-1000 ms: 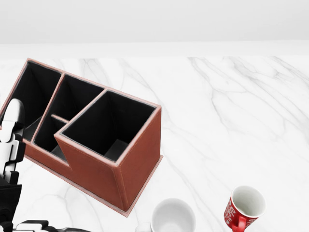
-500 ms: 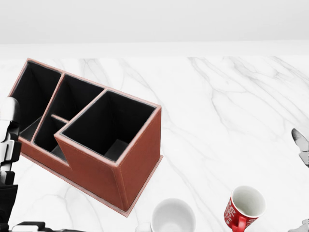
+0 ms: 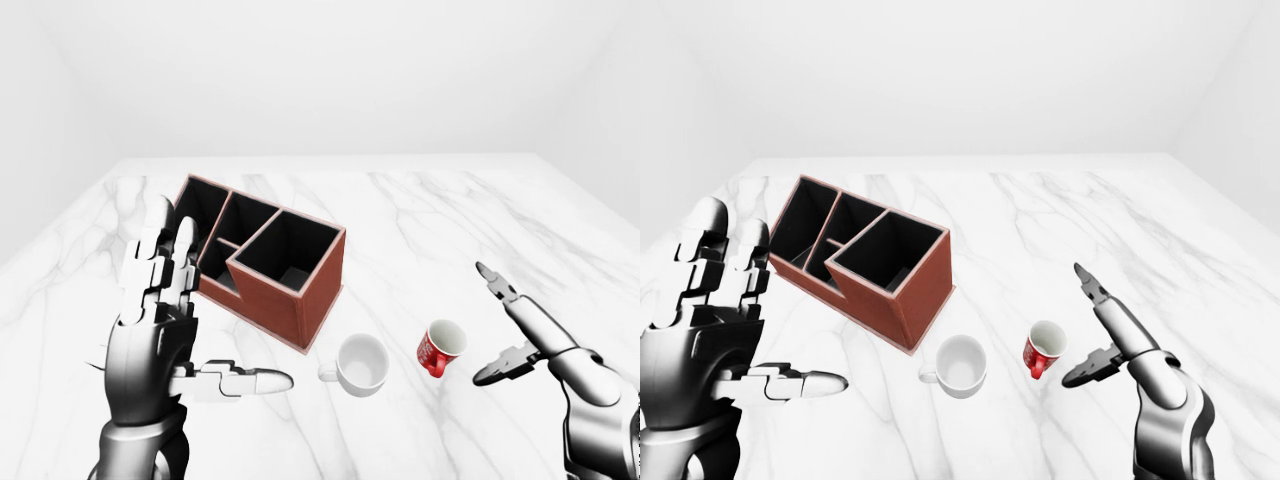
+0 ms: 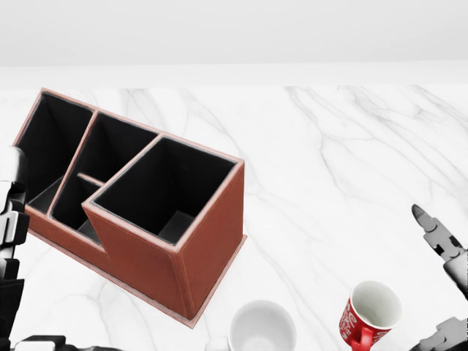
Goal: Pick up the red mug and place it to the right of the caddy.
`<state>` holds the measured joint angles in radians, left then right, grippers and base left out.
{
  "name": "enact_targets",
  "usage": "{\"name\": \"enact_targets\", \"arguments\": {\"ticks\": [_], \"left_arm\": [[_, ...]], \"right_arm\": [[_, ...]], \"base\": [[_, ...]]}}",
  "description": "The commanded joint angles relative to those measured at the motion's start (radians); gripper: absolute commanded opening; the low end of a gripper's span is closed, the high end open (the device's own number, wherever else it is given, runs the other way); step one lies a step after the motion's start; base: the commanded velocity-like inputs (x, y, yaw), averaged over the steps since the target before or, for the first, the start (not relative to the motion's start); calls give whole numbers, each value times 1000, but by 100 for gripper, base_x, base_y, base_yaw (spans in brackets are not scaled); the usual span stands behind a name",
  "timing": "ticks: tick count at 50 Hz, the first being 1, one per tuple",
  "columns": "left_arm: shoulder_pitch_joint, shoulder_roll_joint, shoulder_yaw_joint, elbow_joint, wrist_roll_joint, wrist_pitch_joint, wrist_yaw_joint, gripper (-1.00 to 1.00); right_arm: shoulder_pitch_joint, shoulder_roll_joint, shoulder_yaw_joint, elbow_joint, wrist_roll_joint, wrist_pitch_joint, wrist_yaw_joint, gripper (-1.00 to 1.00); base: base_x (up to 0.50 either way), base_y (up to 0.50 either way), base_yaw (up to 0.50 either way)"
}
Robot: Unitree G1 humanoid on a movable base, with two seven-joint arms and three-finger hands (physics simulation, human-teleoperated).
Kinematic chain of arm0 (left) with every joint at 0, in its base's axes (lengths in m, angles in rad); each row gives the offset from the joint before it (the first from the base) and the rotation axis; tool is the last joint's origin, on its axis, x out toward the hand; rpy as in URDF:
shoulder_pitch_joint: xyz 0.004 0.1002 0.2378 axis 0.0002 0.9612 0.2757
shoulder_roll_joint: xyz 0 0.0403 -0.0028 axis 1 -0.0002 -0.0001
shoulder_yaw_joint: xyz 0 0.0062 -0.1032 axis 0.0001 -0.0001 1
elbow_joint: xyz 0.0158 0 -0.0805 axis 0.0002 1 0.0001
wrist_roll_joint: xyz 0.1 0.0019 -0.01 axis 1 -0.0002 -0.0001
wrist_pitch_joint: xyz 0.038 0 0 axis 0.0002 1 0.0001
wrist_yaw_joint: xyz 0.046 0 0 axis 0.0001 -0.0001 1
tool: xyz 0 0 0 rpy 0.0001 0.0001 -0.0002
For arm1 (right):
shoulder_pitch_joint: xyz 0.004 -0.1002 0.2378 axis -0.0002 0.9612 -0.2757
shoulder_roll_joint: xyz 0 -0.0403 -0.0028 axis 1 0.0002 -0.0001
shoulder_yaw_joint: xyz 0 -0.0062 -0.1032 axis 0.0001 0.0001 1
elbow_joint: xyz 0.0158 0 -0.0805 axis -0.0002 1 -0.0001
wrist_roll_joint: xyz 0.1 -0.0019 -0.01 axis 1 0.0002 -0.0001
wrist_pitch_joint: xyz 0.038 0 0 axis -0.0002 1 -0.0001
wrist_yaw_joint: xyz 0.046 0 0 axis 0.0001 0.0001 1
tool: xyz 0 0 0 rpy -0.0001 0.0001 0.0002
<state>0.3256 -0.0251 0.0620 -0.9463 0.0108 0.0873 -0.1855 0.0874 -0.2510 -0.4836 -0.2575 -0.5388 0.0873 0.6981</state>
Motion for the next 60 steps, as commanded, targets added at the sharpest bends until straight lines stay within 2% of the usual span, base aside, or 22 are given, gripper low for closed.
{"name": "enact_targets", "arguments": {"ticks": [1,15,40,60], "left_arm": [[-2,-1,4,14,-3,0,-2,100],[-2,-3,16,-1,-12,0,-8,100],[-4,-12,39,-13,-18,0,-19,100],[-8,-15,48,-37,-23,0,-23,100]], "right_arm": [[-39,-33,46,51,-21,0,0,100],[-63,-54,88,179,-49,0,0,100],[-62,-76,103,210,-143,0,0,100],[-124,-103,140,269,-199,0,0,100]], "base": [[0,0,0],[0,0,0],[0,0,0],[0,0,0]]}}
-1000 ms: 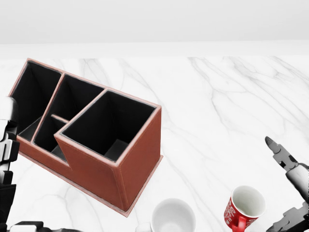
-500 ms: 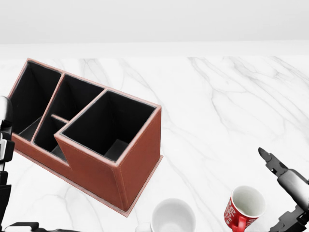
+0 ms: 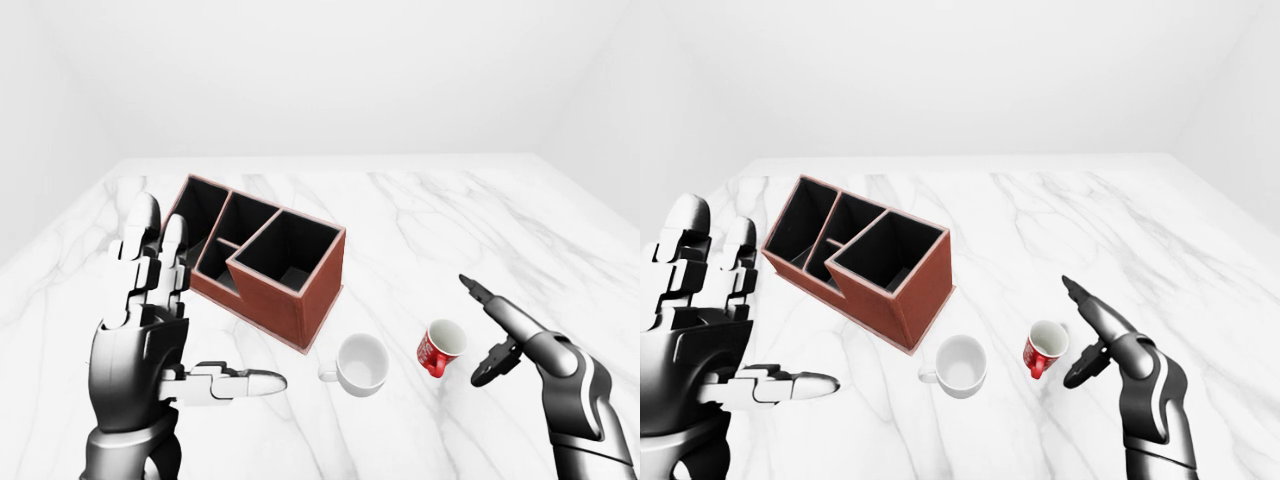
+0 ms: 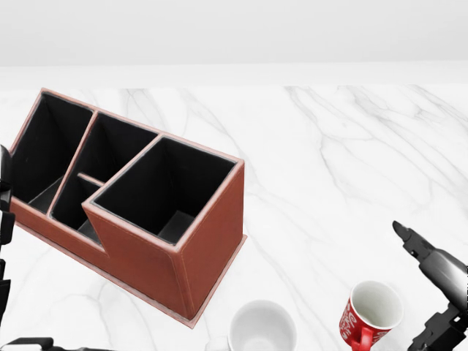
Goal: Pick up the red mug and place it to the right of the caddy.
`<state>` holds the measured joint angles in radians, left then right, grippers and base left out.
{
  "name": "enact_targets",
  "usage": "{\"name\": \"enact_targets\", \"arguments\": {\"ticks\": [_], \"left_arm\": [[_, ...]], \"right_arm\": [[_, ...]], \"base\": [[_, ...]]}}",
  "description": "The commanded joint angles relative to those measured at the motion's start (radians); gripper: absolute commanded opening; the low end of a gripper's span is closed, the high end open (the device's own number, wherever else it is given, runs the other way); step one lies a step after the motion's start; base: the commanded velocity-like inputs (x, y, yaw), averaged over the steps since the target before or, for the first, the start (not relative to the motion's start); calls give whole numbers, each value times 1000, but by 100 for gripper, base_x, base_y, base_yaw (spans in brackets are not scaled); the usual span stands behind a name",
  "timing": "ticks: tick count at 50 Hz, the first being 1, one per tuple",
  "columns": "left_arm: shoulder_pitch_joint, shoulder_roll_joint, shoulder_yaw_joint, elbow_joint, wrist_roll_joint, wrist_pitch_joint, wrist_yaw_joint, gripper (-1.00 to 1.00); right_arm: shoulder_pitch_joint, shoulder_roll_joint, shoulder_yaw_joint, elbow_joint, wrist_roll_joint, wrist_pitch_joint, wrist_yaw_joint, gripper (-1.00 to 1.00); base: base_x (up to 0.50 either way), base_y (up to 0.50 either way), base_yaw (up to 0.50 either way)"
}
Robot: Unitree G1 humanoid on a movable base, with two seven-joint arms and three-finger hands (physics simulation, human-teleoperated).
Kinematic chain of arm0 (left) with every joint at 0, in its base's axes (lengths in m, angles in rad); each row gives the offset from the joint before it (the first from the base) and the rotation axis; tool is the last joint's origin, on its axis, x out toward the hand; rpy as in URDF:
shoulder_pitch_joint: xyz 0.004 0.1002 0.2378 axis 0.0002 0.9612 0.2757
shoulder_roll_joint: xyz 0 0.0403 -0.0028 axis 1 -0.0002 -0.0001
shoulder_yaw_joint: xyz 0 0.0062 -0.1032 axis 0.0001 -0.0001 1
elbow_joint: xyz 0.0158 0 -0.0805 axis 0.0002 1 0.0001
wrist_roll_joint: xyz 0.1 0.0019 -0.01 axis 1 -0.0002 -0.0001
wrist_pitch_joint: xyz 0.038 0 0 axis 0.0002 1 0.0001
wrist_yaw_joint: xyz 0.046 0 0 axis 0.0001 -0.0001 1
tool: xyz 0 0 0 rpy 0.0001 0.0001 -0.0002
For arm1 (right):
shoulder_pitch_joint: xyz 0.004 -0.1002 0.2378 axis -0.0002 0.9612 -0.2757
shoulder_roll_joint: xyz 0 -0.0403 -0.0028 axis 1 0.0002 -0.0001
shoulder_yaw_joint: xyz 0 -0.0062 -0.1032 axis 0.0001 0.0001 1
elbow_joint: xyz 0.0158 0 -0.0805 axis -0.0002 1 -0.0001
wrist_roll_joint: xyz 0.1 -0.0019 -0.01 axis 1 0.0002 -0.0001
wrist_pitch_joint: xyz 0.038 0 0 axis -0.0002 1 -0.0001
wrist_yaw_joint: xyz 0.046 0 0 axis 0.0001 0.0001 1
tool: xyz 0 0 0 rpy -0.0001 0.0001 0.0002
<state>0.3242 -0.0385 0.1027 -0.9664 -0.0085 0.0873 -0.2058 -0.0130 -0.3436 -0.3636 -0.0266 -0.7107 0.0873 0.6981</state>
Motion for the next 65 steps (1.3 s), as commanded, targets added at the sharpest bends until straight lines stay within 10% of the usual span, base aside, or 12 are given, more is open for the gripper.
{"name": "enact_targets", "arguments": {"ticks": [1,65], "left_arm": [[-1,-3,2,-6,0,0,-3,100],[0,-5,10,-15,-3,0,-10,100]], "right_arm": [[-27,-10,21,31,-28,0,0,100],[-110,-17,118,207,-63,0,0,100]], "base": [[0,0,0],[0,0,0]]}}
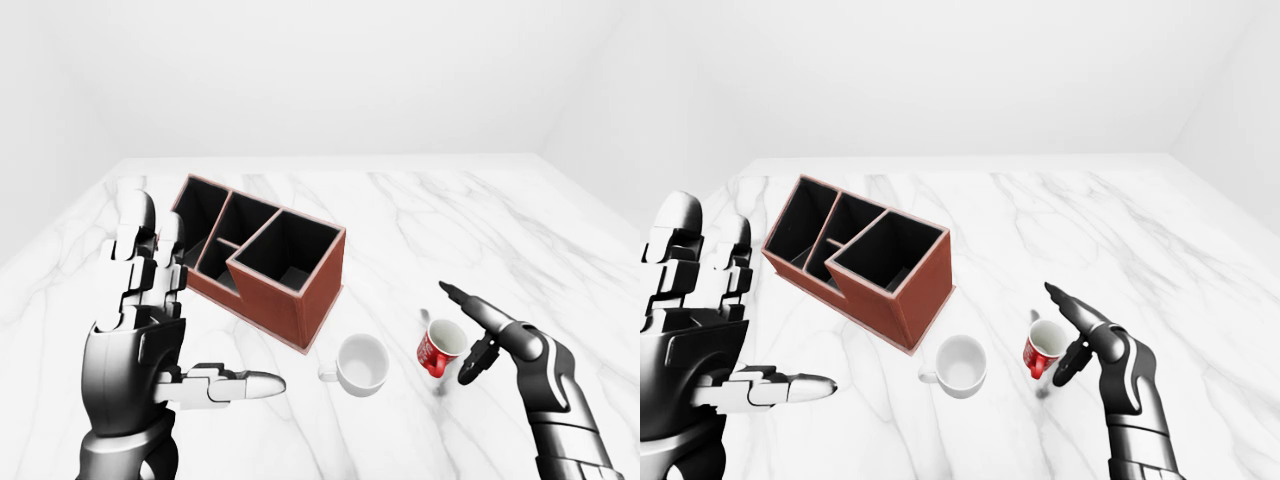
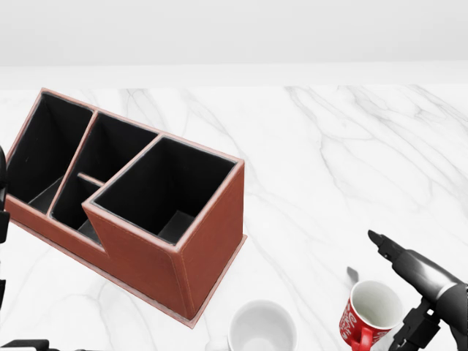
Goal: Pick up the red mug and place it to the right of the caddy.
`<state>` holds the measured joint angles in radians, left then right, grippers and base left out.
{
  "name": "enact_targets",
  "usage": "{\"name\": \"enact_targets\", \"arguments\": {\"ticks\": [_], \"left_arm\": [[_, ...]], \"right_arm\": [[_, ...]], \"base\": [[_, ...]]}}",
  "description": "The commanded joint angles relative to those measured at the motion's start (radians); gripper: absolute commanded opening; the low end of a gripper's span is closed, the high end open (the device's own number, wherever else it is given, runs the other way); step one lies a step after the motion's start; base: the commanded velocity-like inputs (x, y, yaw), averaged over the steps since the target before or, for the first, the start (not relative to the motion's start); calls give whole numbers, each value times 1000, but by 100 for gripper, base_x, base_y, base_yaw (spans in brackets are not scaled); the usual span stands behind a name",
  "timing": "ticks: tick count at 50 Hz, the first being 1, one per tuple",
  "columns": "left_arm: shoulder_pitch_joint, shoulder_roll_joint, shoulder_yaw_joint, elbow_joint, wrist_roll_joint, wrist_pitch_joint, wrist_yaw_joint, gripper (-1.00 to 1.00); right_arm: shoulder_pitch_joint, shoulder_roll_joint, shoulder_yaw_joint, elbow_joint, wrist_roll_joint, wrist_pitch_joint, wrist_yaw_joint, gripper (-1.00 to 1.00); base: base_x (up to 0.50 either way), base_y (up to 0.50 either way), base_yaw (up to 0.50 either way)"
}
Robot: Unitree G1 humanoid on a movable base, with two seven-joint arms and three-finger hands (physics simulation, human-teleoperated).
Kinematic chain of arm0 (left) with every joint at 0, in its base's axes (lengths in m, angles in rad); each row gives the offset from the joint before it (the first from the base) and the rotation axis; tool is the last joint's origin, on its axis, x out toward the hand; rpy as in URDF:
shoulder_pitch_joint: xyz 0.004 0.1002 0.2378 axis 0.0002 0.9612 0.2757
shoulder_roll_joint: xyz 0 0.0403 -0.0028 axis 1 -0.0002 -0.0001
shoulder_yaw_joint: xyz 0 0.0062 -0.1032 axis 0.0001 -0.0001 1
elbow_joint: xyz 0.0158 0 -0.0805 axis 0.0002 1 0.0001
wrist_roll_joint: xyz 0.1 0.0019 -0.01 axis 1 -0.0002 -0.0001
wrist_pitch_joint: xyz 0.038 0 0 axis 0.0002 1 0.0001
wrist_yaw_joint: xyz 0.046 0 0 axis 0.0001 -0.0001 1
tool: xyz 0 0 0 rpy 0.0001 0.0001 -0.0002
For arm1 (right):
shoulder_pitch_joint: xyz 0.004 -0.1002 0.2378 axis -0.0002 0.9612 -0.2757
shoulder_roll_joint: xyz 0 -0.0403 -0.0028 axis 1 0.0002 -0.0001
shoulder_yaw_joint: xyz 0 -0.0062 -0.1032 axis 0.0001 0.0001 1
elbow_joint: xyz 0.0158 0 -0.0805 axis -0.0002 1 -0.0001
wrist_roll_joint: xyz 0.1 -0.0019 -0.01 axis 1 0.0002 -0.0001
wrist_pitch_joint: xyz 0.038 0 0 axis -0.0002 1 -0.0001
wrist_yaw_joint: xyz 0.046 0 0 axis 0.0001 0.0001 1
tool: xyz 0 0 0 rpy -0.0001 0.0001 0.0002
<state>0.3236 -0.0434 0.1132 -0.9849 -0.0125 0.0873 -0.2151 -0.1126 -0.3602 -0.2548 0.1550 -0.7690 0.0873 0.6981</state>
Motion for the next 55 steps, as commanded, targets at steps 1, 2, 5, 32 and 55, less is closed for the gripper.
{"name": "enact_targets", "arguments": {"ticks": [1,2,5,32,55], "left_arm": [[3,-1,-1,7,1,0,-1,100],[0,0,0,1,0,0,-1,100],[2,-1,2,2,-1,0,-2,100],[-2,-1,7,13,0,0,-1,100],[-8,-2,14,-3,0,0,-1,100]], "right_arm": [[-12,-1,11,28,-5,0,0,100],[-12,-1,12,29,-6,0,0,100],[-8,-2,14,13,-10,0,0,100],[-75,-19,44,161,-5,0,0,100],[-84,-29,55,196,11,0,0,-100]], "base": [[0,0,0],[0,0,0],[0,0,0],[0,0,0],[0,0,0]]}}
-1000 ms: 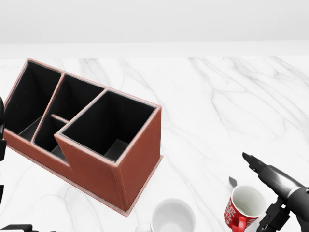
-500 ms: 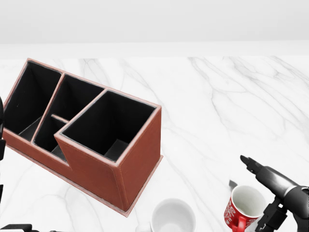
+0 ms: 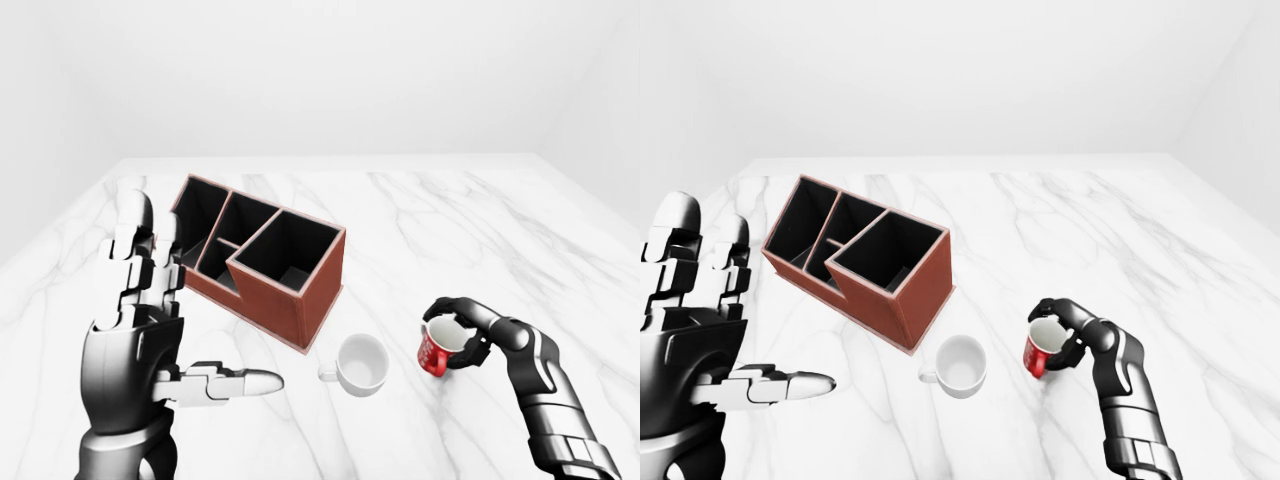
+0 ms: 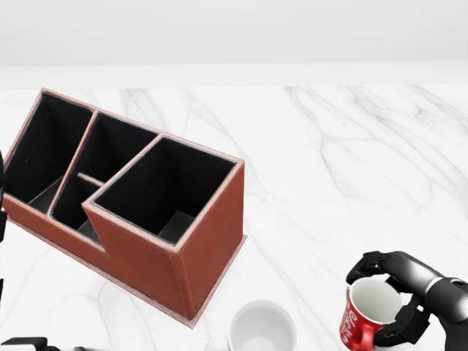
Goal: Pick up the red mug and place it to the right of the caddy.
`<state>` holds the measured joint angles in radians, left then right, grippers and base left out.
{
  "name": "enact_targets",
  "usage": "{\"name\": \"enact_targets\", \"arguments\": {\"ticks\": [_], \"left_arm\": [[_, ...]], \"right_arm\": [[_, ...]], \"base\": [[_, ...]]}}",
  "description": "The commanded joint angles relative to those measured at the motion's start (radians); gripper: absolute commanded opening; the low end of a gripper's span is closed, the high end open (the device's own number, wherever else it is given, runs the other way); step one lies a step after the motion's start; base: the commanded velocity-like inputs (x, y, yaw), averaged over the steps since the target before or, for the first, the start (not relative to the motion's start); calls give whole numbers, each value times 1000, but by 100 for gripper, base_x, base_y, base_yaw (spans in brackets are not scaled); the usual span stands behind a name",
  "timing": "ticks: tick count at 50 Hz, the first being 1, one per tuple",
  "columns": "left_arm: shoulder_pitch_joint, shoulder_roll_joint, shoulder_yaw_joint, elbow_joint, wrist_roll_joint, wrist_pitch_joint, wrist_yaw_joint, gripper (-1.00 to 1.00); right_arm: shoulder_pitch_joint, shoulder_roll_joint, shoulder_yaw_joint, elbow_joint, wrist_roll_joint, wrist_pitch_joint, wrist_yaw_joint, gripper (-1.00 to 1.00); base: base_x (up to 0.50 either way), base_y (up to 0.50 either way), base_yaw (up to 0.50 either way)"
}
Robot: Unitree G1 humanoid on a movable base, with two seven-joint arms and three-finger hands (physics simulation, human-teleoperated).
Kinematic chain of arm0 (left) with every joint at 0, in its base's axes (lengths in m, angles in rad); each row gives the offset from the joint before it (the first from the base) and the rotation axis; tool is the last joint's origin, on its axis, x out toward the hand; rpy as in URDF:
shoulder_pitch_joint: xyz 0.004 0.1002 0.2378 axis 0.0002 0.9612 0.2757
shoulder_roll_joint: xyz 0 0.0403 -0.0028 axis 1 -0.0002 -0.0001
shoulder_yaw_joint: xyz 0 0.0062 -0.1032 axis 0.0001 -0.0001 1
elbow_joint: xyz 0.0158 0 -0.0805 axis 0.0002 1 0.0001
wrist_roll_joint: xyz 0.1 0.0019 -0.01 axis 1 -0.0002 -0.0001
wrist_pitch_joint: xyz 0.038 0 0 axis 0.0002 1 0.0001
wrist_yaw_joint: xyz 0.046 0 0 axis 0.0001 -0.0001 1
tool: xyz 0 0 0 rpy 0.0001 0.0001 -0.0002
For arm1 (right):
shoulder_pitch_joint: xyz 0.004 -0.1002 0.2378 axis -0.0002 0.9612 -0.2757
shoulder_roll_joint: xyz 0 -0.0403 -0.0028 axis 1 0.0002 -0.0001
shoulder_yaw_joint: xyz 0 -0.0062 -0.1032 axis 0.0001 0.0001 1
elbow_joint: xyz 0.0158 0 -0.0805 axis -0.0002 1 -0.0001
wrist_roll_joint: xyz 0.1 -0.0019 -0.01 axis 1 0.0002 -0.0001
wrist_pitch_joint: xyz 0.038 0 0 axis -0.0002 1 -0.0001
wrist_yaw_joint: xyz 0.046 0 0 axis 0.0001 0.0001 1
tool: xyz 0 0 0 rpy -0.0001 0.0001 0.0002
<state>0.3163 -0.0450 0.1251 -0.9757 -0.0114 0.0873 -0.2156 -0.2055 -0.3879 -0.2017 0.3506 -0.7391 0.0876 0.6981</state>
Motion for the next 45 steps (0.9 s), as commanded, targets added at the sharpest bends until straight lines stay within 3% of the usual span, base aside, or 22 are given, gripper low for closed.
{"name": "enact_targets", "arguments": {"ticks": [1,28,45], "left_arm": [[2,-2,5,-7,-3,0,-2,100],[9,-2,-7,-19,-1,0,-2,100],[4,-4,6,-30,-10,0,-8,100]], "right_arm": [[10,-2,1,-1,-20,0,0,-100],[24,-11,-55,-274,-107,0,0,-100],[-93,-18,-28,-375,-173,0,0,-100]], "base": [[0,0,0],[0,0,0],[0,0,0]]}}
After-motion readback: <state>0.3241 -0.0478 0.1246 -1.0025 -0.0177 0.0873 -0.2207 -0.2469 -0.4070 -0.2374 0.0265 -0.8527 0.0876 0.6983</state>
